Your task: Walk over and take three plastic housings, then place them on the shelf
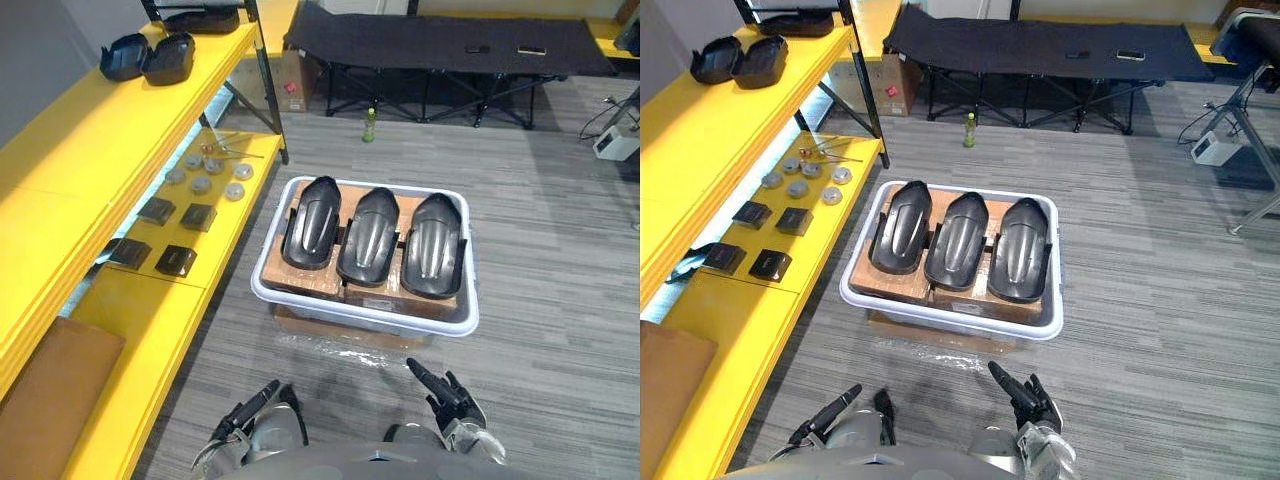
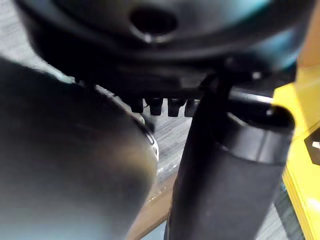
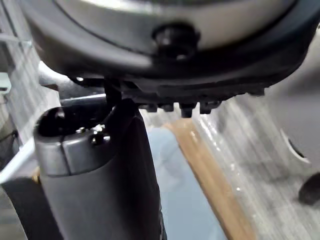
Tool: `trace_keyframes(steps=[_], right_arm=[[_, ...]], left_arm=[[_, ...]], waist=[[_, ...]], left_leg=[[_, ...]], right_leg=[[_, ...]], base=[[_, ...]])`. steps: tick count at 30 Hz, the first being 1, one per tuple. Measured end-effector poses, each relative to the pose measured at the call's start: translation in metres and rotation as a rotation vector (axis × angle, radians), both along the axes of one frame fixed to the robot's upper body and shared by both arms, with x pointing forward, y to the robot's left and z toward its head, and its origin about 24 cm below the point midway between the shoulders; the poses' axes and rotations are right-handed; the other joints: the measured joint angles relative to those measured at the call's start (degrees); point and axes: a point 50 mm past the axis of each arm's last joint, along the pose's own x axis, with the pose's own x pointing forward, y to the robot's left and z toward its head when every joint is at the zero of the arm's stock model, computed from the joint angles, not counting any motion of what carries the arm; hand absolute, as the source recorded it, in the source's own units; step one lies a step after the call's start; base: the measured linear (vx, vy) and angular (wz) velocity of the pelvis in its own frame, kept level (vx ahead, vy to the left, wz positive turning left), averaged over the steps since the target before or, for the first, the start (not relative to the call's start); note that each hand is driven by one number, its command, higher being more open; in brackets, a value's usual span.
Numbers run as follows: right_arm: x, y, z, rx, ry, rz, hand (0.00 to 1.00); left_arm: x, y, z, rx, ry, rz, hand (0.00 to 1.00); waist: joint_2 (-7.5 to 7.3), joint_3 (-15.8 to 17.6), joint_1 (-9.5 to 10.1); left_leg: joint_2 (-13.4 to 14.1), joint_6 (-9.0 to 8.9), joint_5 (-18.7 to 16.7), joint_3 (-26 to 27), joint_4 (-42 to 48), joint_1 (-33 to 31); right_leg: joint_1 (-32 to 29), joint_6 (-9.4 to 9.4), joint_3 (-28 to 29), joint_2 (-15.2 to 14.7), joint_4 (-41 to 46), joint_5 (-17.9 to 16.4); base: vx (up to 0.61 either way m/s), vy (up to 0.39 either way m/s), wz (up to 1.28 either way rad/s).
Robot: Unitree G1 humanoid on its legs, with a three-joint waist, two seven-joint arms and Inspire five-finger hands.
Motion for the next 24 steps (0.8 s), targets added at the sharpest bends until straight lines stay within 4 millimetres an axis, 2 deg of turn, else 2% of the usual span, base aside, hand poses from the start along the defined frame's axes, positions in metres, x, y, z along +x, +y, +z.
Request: trace_keyframes(steps=[3,4,8,11,13,18,20,24], right_arm=[[0.004,0.016,0.006,-0.008,-0.031,0.082,1.0],[0.003,0.021,0.009,-0.013,-0.043,0.115,1.0],[0.0,0.032,0.019,-0.021,-0.076,0.172,1.0],[-0.001,0.035,0.024,-0.038,-0.089,0.232,1.0],[-0.004,0.034,0.026,-0.055,-0.089,0.267,1.0],[-0.012,0.037,0.037,-0.063,-0.119,0.338,1.0],[-0.012,0.04,0.042,-0.063,-0.139,0.34,1.0],[-0.007,0.045,0.058,-0.08,-0.204,0.309,1.0]], left_arm=[[0.004,0.009,0.002,0.023,0.007,-0.037,1.0],[0.003,0.009,0.002,0.027,0.016,-0.05,1.0],[0.002,0.01,0.001,0.037,0.045,-0.072,1.0],[-0.005,0.013,0.001,0.051,0.072,-0.082,1.0],[-0.007,0.014,0.0,0.055,0.084,-0.099,1.0],[-0.009,0.018,0.0,0.068,0.088,-0.124,1.0],[-0.011,0.02,-0.001,0.073,0.102,-0.141,1.0],[-0.012,0.021,0.0,0.079,0.112,-0.205,1.0]], waist=[[-2.8,0.1,-0.05],[-3.12,-0.1,-0.05],[-3.24,-0.1,-0.52],[-3.61,-0.3,-1.93],[-3.78,-0.4,-1.97],[-4.7,-1.2,-2.16],[-4.97,-1.4,-3.08],[-4.68,-2.1,-3.37]], left_leg=[[-2.0,0.42,0.5,1.5,-2.4,1.1],[-2.5,0.69,0.6,2.0,-3.4,1.9],[-3.0,0.92,1.4,3.1,-6.1,4.1],[-3.0,0.91,3.6,3.8,-11.0,7.2],[-3.0,0.88,4.6,4.5,-13.1,8.5],[-3.0,0.85,4.7,5.9,-13.5,9.0],[-3.0,0.86,4.7,6.0,-13.5,9.0],[-2.8,0.81,4.7,6.8,-13.5,9.1]], right_leg=[[0.2,1.03,1.4,-1.3,-2.2,0.6],[0.4,1.32,2.1,-1.7,-2.7,0.8],[0.7,1.38,3.3,-1.6,-2.7,0.9],[0.9,1.24,4.1,-1.0,-2.7,0.8],[0.9,1.2,4.9,-0.7,-2.7,0.7],[0.1,1.13,7.0,-0.7,-2.7,0.7],[0.1,1.15,7.1,-0.7,-2.7,0.7],[-0.2,1.09,8.4,-0.3,-3.0,1.1]], base=[[0.09,0.105,-0.14],[0.07,0.078,-0.16],[0.01,0.027,-0.15],[-0.04,-0.026,-0.15],[-0.05,-0.008,-0.21],[-0.04,0.019,-0.16],[-0.01,0.008,-0.02],[0.01,0.008,-0.09]])
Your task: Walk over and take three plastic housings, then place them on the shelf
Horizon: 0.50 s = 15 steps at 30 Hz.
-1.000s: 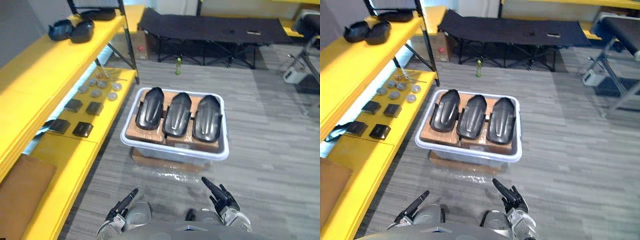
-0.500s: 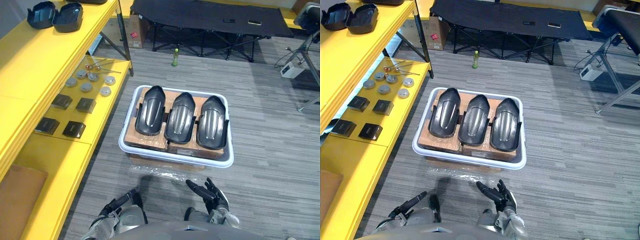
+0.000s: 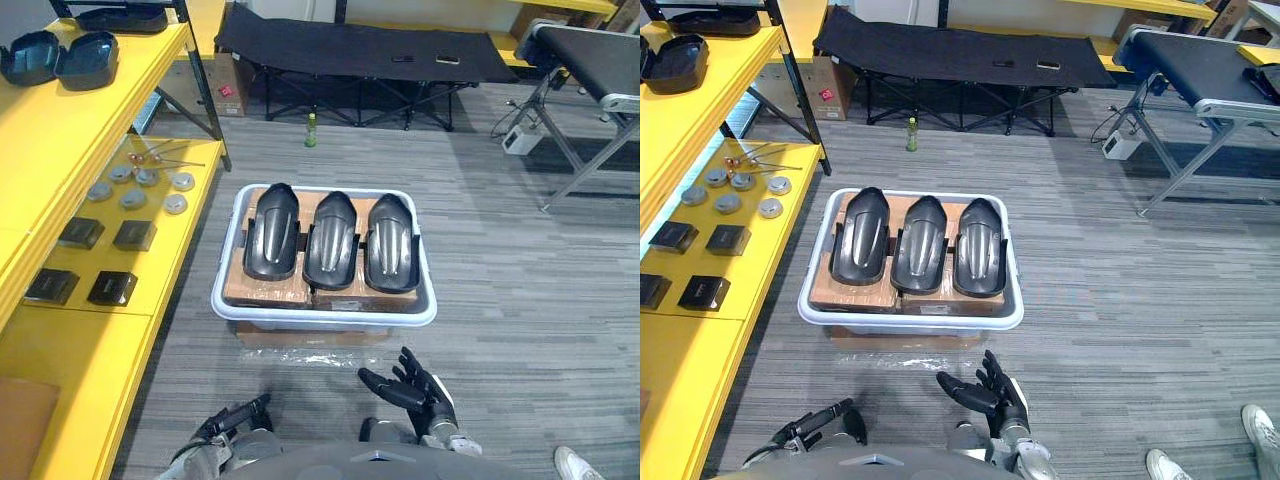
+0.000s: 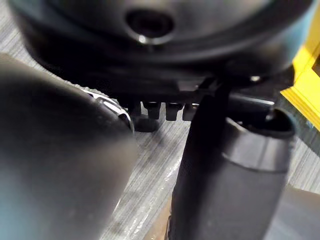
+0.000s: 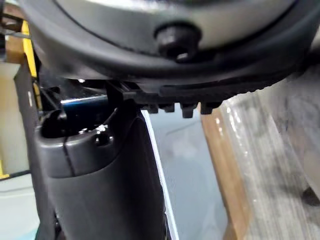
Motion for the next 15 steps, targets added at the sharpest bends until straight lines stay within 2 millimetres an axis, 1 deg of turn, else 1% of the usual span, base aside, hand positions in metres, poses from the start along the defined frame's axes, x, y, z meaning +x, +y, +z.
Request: trace_keyframes(steps=[1,3,5,6,7,9,10,11,12,13,14,15], right_arm=[[0.002,0.0,0.004,0.003,-0.017,-0.015,1.0],[0.015,-0.004,0.025,-0.004,-0.122,-0.093,1.0],[0.027,-0.011,0.04,-0.031,-0.198,-0.147,1.0],[0.034,-0.018,0.046,-0.03,-0.237,-0.204,1.0],[0.037,-0.023,0.048,-0.035,-0.247,-0.231,1.0],[0.046,-0.044,0.051,-0.094,-0.274,-0.332,1.0],[0.054,-0.059,0.052,-0.131,-0.289,-0.402,1.0],[0.056,-0.066,0.052,-0.148,-0.292,-0.436,1.0],[0.062,-0.081,0.054,-0.181,-0.297,-0.506,1.0],[0.069,-0.096,0.059,-0.214,-0.315,-0.564,1.0],[0.074,-0.102,0.062,-0.229,-0.33,-0.583,1.0],[0.085,-0.112,0.072,-0.253,-0.369,-0.619,1.0]], left_arm=[[0.0,0.0,0.0,-0.001,0.002,-0.005,1.0],[-0.001,-0.002,-0.001,-0.003,0.007,-0.025,1.0],[-0.001,-0.002,-0.001,-0.003,0.009,-0.029,1.0],[-0.002,-0.002,-0.001,-0.004,0.008,-0.029,1.0],[-0.002,-0.001,0.0,-0.004,0.008,-0.03,1.0],[-0.001,-0.001,0.0,-0.005,0.003,-0.031,1.0],[-0.001,0.0,0.0,-0.004,0.002,-0.032,1.0],[-0.002,0.0,0.0,-0.002,0.0,-0.032,1.0],[-0.002,0.002,0.001,0.003,-0.002,-0.032,1.0],[-0.001,0.003,0.002,0.006,-0.005,-0.033,1.0],[0.0,0.004,0.002,0.009,-0.011,-0.031,1.0],[0.005,0.006,0.004,0.017,-0.028,-0.035,1.0]], waist=[[0.13,-0.1,-0.01],[0.64,-0.4,-0.13],[0.67,-0.5,-0.22],[0.49,-0.6,-0.22],[0.39,-0.7,-0.2],[0.25,-0.7,0.18],[0.24,-0.6,0.3],[0.21,-0.4,0.29],[0.18,-0.1,0.41],[0.12,0.5,0.59],[-0.15,1.2,0.63],[0.1,2.4,0.79]], left_leg=[[0.0,-0.05,0.0,0.2,0.0,0.0],[0.2,-0.13,-0.1,1.2,0.1,0.1],[0.3,-0.19,-0.2,2.1,0.2,0.5],[0.4,-0.2,-0.3,2.3,0.2,0.8],[0.4,-0.19,-0.3,2.4,0.2,0.9],[0.5,-0.17,-0.3,2.6,0.2,0.9],[0.5,-0.14,-0.3,2.6,0.2,0.8],[0.5,-0.13,-0.3,2.6,0.2,0.8],[0.5,-0.06,-0.3,2.5,0.2,0.5],[0.5,-0.02,-0.4,2.5,0.3,-0.6],[0.5,0.07,-0.3,2.3,0.4,-1.3],[0.7,0.28,-0.6,1.8,2.1,-3.7]], right_leg=[[0.0,0.0,0.1,0.1,-0.2,0.1],[-0.2,-0.22,1.1,0.4,-0.8,1.1],[-0.3,-0.35,1.9,0.5,-0.8,1.4],[-0.1,-0.4,2.2,0.6,-0.9,1.4],[-0.1,-0.43,2.3,0.6,-0.9,1.5],[0.0,-0.52,2.5,0.7,-1.4,1.9],[0.1,-0.55,2.5,0.8,-1.8,2.2],[0.0,-0.55,2.5,0.8,-1.8,2.2],[-0.3,-0.67,2.6,0.8,-1.7,2.1],[-1.5,-0.88,2.7,0.8,-1.7,2.0],[-2.1,-0.87,2.7,0.7,-1.7,2.0],[-3.3,-0.84,2.6,0.7,-1.6,2.5]], base=[[0.02,0.008,-0.17],[0.02,0.01,-0.24],[0.0,0.014,-0.22],[-0.01,0.011,-0.12],[-0.01,0.007,-0.09],[-0.02,0.009,-0.05],[0.0,0.0,0.0],[-0.03,0.014,-0.01],[-0.05,0.017,-0.02],[-0.06,0.018,-0.02],[-0.07,0.018,0.03],[-0.04,0.012,0.08]])
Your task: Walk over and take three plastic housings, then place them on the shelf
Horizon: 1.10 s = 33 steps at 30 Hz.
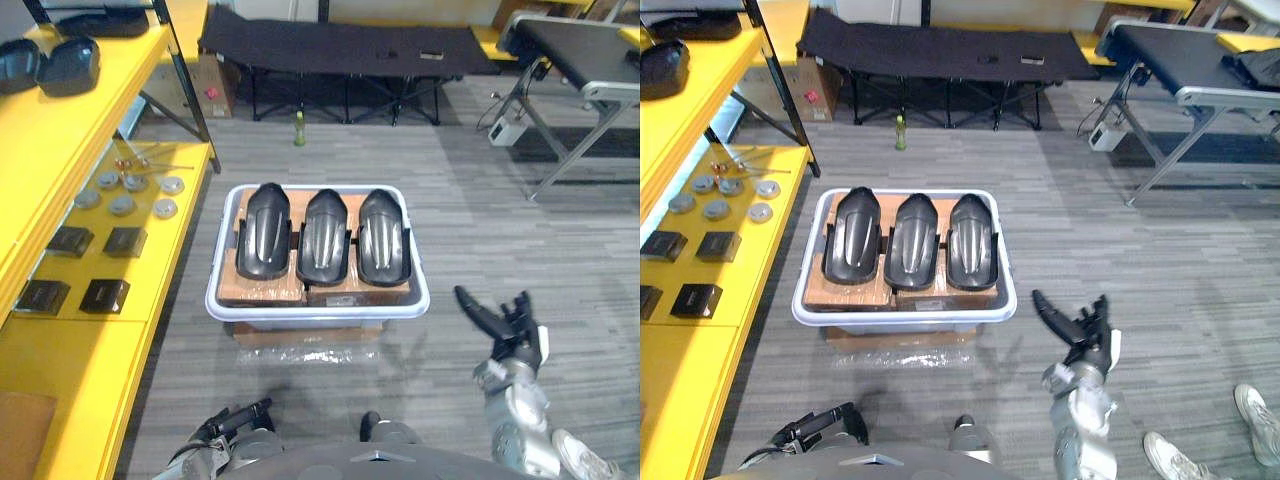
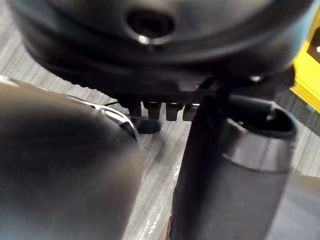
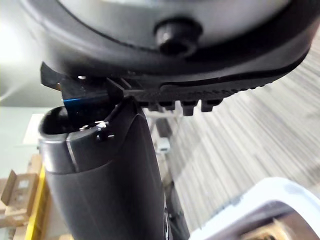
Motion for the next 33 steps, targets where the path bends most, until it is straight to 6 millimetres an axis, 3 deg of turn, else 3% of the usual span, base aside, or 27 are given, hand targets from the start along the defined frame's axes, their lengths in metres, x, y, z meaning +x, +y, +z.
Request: trace_keyframes(steps=[4,6,10,17,21,24,30,31,33], right_arm=[[0.03,-0.023,0.032,-0.099,-0.092,-0.104,1.0],[0.054,-0.033,0.049,-0.121,-0.124,-0.151,1.0],[0.096,-0.048,0.084,-0.158,-0.17,-0.159,1.0],[0.123,-0.073,0.109,-0.222,-0.092,-0.141,1.0],[0.138,-0.08,0.128,-0.25,-0.066,-0.12,1.0],[0.139,-0.092,0.14,-0.277,-0.035,-0.137,1.0],[0.143,-0.11,0.169,-0.339,0.03,-0.146,1.0],[0.144,-0.111,0.172,-0.343,0.036,-0.145,0.0],[0.143,-0.116,0.179,-0.372,0.087,-0.136,0.0]], left_arm=[[0.014,0.008,0.007,0.016,-0.065,0.038,1.0],[0.028,0.01,0.013,0.024,-0.12,0.028,1.0],[0.045,0.004,0.019,-0.001,-0.189,-0.001,1.0],[0.07,-0.008,0.026,-0.023,-0.284,-0.078,1.0],[0.081,-0.016,0.029,-0.02,-0.323,-0.125,1.0],[0.086,-0.024,0.031,-0.036,-0.348,-0.145,1.0],[0.089,-0.036,0.03,-0.081,-0.363,-0.148,1.0],[0.089,-0.036,0.03,-0.083,-0.365,-0.154,1.0],[0.09,-0.039,0.03,-0.09,-0.371,-0.168,1.0]], waist=[[0.1,6.2,1.4],[0.63,9.1,3.35],[2.36,11.7,5.11],[5.27,14.7,7.25],[7.05,16.0,7.39],[8.54,16.8,7.52],[10.05,17.0,8.72],[10.34,17.1,8.71],[10.99,17.2,8.99]], left_leg=[[0.9,0.96,-2.1,-3.3,7.7,-6.8],[1.6,1.32,-3.7,-4.9,12.3,-9.8],[1.6,1.87,-4.4,-7.0,15.9,-14.7],[0.8,2.76,-4.4,-10.0,18.7,-20.6],[-0.1,3.58,-3.9,-11.0,19.6,-23.0],[-0.8,3.94,-3.7,-12.7,20.8,-24.8],[-1.9,4.39,-3.1,-14.6,21.8,-27.3],[-2.0,4.37,-3.0,-14.9,21.9,-27.6],[-2.3,4.35,-2.7,-15.5,22.1,-28.3]], right_leg=[[-1.7,0.63,-2.3,-0.1,0.0,1.8],[-1.8,0.62,-3.2,0.1,0.1,2.1],[-4.6,0.64,-4.5,-0.2,1.6,2.2],[-9.4,0.67,-5.7,-1.3,5.6,1.2],[-12.7,0.99,-6.0,-2.7,10.2,-0.5],[-14.2,1.09,-7.3,-3.7,13.5,-2.0],[-17.7,0.99,-8.4,-5.9,19.7,-5.1],[-17.9,0.95,-8.7,-6.1,20.2,-5.3],[-18.8,0.84,-9.1,-6.6,21.8,-6.1]], base=[[-0.05,0.017,0.33],[-0.04,0.025,0.29],[-0.05,0.038,0.22],[-0.05,0.048,0.19],[-0.06,0.037,0.14],[-0.05,0.028,0.26],[-0.06,0.01,0.21],[-0.04,-0.014,0.21],[-0.04,-0.019,0.19]])
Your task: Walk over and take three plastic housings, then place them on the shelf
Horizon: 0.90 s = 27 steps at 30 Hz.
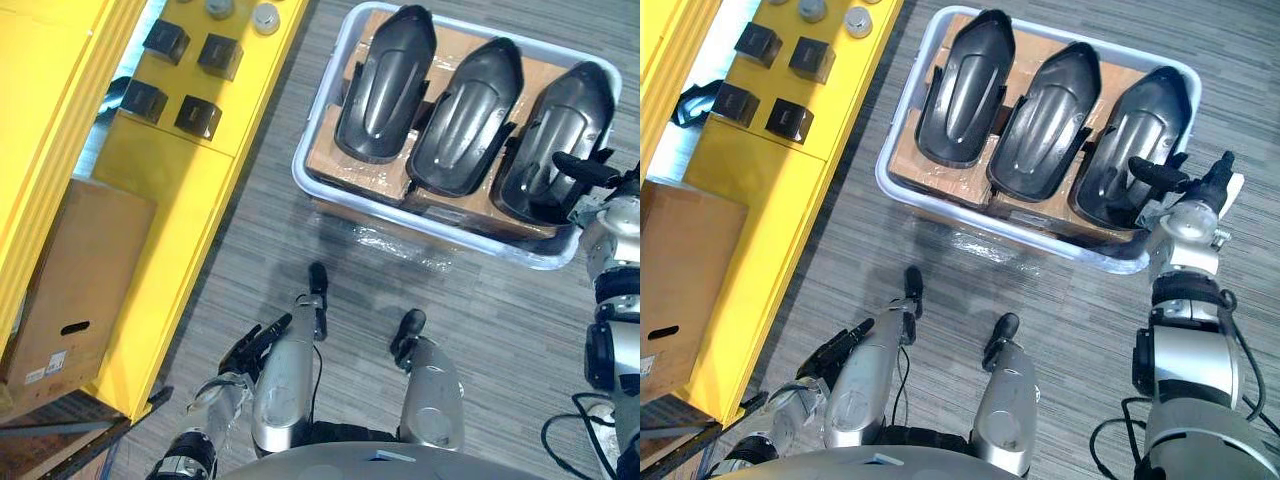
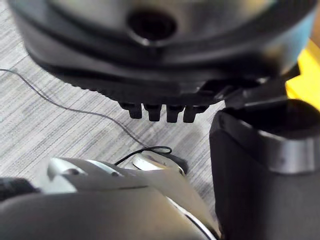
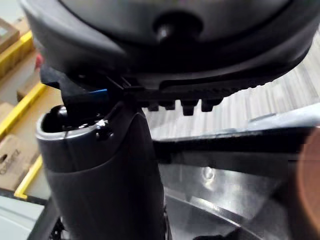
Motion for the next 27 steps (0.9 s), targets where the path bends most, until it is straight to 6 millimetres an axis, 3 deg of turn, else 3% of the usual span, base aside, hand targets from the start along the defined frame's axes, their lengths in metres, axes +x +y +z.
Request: trace_keyframes(steps=[8,11,14,18,27], right_arm=[[-0.019,-0.028,0.001,-0.014,0.144,-0.088,0.0],[-0.02,-0.029,-0.002,0.009,0.169,-0.081,0.0],[-0.021,-0.026,-0.017,0.085,0.234,-0.061,0.0],[-0.02,-0.023,-0.023,0.204,0.188,-0.057,0.0],[-0.029,-0.023,-0.043,0.284,0.181,-0.201,0.0]], left_arm=[[-0.002,-0.002,-0.002,-0.005,0.001,-0.002,1.0],[-0.004,-0.001,-0.003,-0.001,0.01,0.002,1.0],[-0.005,-0.002,-0.004,0.006,0.019,0.003,1.0],[-0.014,0.0,-0.007,0.01,0.046,0.018,1.0],[-0.04,0.0,-0.014,-0.121,0.081,0.092,1.0]], waist=[[0.64,0.1,0.8],[0.65,0.1,0.23],[0.63,0.1,0.12],[0.53,0.2,-0.18],[-0.87,0.4,-0.81]], left_leg=[[-0.4,-0.38,0.8,-1.5,0.0,-0.3],[-0.2,-0.63,1.2,-1.5,-0.6,0.1],[0.4,-0.93,1.8,-1.2,-1.8,2.2],[0.8,-1.35,2.9,-0.6,-5.4,6.0],[1.5,-1.96,5.7,1.1,-14.3,14.8]], right_leg=[[-0.6,-0.64,-1.1,-0.7,3.3,-2.1],[-0.5,-0.82,-1.1,-0.3,3.3,-2.2],[1.0,-0.88,-0.9,0.1,2.8,-2.2],[3.7,-0.79,-0.4,1.2,0.3,-1.8],[11.2,-0.56,0.0,3.8,-7.9,1.4]], base=[[-0.02,-0.02,0.1],[0.0,-0.012,-0.01],[0.0,-0.038,-0.05],[0.0,-0.028,-0.08],[0.06,-0.018,-0.09]])
